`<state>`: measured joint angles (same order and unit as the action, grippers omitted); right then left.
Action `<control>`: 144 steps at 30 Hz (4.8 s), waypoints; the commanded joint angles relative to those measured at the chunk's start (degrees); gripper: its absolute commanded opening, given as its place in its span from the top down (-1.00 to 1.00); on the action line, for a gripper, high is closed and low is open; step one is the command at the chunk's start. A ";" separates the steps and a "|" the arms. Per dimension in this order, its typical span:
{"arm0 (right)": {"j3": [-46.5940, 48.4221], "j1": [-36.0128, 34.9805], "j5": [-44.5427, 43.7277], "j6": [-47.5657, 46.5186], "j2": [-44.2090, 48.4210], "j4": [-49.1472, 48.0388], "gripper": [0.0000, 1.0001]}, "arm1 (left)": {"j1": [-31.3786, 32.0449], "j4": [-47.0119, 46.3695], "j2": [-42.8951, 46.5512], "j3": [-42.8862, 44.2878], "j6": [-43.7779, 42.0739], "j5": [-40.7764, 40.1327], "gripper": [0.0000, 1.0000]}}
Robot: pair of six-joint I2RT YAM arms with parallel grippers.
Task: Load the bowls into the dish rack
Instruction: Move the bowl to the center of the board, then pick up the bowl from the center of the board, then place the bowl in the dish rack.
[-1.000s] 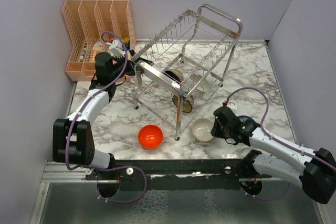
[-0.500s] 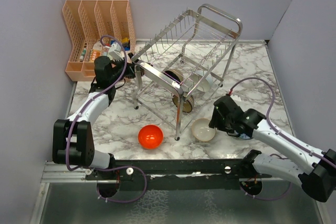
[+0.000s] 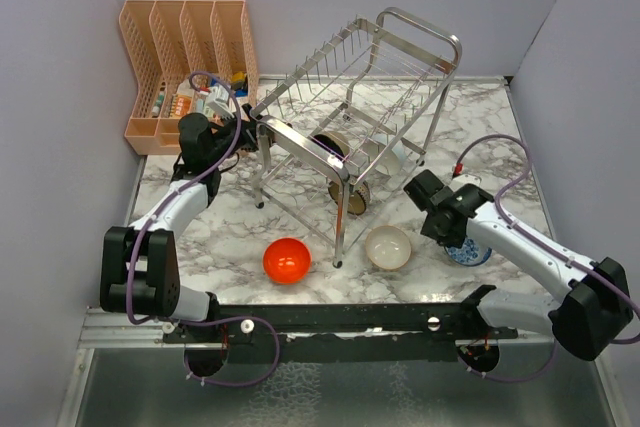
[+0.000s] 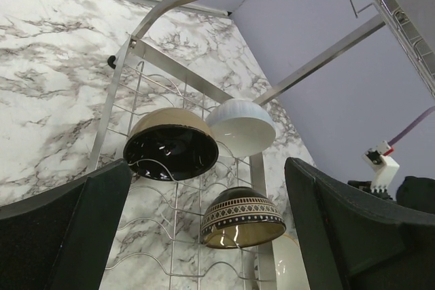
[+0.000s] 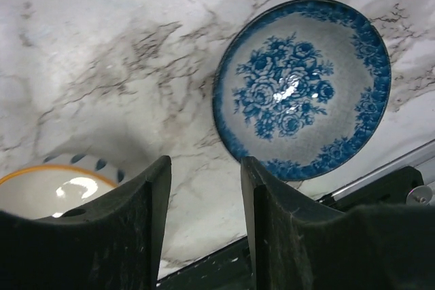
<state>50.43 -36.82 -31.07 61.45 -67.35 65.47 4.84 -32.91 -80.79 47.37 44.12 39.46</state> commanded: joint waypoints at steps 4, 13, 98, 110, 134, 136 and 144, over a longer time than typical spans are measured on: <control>-5.73 6.09 -0.43 -3.70 -2.19 -9.74 0.12 | -0.36 -6.26 -0.60 -1.31 2.61 2.64 -0.99; -7.49 9.30 -0.65 -8.46 -5.86 -17.58 0.48 | -0.42 -8.06 -1.79 -1.39 3.61 3.00 -0.99; -12.82 24.36 11.46 -17.44 11.69 -36.12 0.98 | -0.36 -2.89 -0.27 -0.44 0.25 2.55 -0.99; -11.47 13.25 4.46 -28.27 23.54 -38.17 0.99 | -0.20 -0.80 -0.11 0.04 -1.19 1.58 -0.99; -27.71 -0.94 -4.23 -55.48 21.35 -94.91 0.98 | 1.35 2.90 2.40 0.10 -4.09 -0.04 -0.99; -28.43 -2.87 -6.14 -57.63 19.79 -98.85 0.98 | 1.48 2.77 2.49 0.01 -4.08 -0.24 -0.99; -30.25 -11.58 -14.88 -70.22 7.43 -121.86 0.98 | 1.53 3.40 3.11 0.15 -4.53 -0.18 -0.99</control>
<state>20.64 -44.77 -39.05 -0.40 -55.05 -35.86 6.13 -29.43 -79.68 46.41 40.73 40.36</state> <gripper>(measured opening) 0.020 0.992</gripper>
